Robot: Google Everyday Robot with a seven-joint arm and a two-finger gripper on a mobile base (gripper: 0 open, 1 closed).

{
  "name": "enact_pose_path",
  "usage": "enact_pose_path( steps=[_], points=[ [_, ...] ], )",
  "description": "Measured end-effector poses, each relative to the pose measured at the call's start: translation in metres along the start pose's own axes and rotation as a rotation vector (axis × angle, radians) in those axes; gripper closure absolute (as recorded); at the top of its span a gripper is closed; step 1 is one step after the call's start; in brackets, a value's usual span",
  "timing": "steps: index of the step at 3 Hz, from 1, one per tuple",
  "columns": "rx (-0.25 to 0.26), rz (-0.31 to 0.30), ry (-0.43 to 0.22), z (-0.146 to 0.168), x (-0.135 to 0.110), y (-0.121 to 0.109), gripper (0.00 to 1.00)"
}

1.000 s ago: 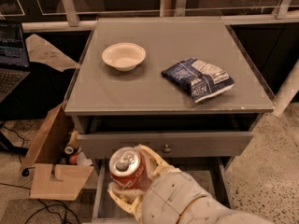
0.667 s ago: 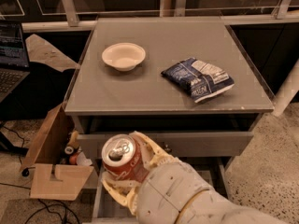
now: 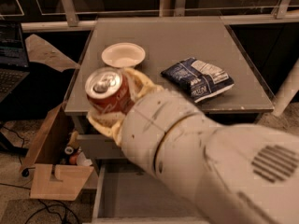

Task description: Pick coke can from middle drawer and place on counter

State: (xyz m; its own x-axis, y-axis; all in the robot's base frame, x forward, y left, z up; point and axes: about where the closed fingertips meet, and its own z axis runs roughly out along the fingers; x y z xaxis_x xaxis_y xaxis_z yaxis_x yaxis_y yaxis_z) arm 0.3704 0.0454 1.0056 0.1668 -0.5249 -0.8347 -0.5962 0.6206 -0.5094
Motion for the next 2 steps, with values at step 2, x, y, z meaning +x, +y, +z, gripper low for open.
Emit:
enact_pose_path(
  steps=[2],
  points=[
    [0.042, 0.062, -0.053, 0.052, -0.019, -0.058, 1.0]
  ],
)
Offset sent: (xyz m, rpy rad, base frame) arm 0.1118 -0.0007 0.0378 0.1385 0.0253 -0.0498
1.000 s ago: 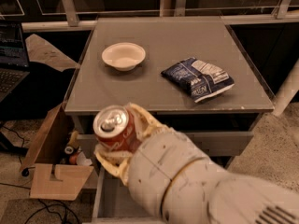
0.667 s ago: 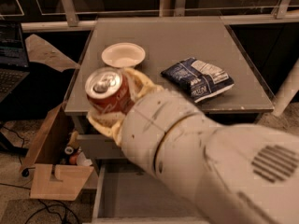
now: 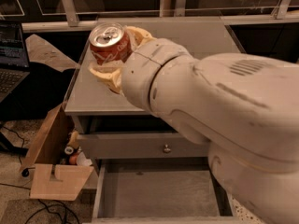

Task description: Pick coke can from middle drawer and place on counter

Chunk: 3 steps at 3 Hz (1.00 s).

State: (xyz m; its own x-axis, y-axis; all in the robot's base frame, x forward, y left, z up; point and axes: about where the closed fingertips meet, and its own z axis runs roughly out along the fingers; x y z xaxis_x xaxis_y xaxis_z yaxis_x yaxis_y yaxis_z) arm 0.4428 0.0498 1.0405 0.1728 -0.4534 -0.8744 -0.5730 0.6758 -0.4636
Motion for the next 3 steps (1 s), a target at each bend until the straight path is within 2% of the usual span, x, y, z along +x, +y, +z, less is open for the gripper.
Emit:
enact_pose_path(
  steps=[1, 3],
  points=[
    [0.003, 0.024, 0.014, 0.021, 0.011, -0.008, 1.0],
    [-0.035, 0.068, 0.037, 0.081, 0.034, 0.0, 1.0]
  ],
)
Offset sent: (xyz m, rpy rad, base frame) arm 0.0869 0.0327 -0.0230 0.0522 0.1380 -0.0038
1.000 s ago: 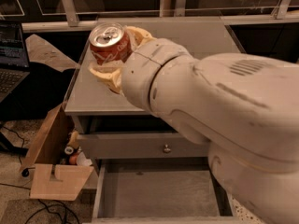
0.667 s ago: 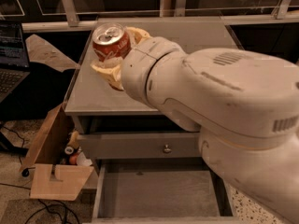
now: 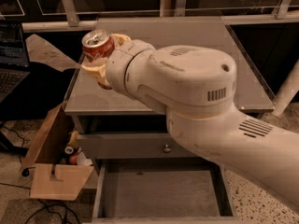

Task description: Pick coke can from middle drawer and place on counter

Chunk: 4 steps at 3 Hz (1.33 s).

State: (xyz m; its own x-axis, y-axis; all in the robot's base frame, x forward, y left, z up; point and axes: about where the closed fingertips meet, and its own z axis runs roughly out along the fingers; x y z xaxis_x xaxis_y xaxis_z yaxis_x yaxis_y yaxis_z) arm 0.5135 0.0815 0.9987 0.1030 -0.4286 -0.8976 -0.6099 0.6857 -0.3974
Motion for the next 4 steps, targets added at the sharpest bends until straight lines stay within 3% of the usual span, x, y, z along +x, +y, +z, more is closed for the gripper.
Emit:
enact_pose_path(
  steps=[2, 4],
  points=[
    [0.019, 0.019, 0.073, 0.048, 0.034, -0.007, 1.0],
    [0.041, 0.081, 0.149, 0.082, 0.061, -0.027, 1.0]
  ],
)
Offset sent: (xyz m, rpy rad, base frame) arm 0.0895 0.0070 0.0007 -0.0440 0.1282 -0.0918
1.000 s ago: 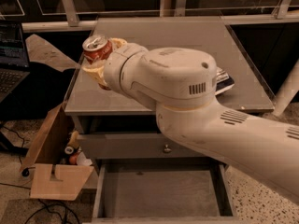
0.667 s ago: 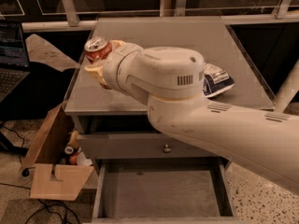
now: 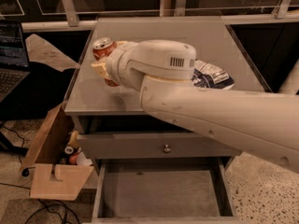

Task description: Pick coke can from middle drawer and place on counter

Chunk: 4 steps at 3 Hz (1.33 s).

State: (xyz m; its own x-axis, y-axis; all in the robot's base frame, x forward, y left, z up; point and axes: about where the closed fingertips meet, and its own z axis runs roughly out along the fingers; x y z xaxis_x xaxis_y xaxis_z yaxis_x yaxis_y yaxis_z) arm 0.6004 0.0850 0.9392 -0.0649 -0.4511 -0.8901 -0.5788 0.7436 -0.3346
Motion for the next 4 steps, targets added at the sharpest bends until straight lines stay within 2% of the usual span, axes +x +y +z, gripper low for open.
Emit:
enact_pose_path(
  steps=[1, 2, 4],
  points=[
    [-0.01, 0.038, 0.012, 0.0096, 0.0103, -0.0098, 1.0],
    [-0.009, 0.042, 0.013, 0.0094, 0.0107, -0.0106, 0.81],
    [-0.009, 0.042, 0.013, 0.0094, 0.0107, -0.0105, 0.35]
  ],
)
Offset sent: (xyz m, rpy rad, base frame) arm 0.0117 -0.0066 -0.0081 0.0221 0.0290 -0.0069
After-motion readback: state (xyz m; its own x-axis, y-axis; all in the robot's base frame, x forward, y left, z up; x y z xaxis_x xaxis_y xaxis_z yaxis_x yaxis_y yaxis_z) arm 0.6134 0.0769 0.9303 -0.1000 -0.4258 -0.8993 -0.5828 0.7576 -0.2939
